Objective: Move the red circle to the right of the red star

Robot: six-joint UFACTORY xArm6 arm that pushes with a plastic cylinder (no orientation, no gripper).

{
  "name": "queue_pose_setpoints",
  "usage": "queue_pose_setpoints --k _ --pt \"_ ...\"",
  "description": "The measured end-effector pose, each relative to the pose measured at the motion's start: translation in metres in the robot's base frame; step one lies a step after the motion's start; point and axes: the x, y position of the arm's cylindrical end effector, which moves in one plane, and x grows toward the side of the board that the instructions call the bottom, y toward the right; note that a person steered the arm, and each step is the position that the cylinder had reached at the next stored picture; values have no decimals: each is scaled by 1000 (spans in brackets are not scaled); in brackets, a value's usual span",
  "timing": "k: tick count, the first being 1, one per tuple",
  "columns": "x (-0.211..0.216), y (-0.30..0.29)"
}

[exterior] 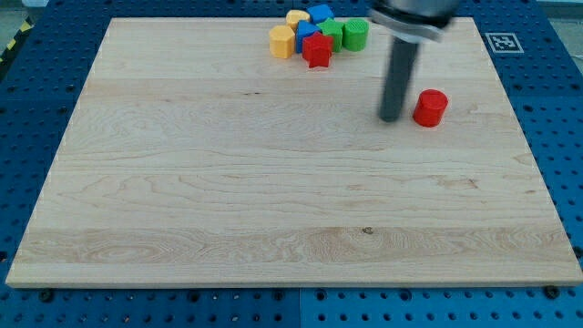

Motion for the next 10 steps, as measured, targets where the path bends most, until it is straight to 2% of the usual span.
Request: queue_pose_setpoints --k 1,2,4,5,6,7,8,10 --pt "67 43" --pt "93 70" --pt "36 84" --pt "21 75" --pt "-11 42" --pt "-19 11" --pt "-20 8" --pt "-58 5"
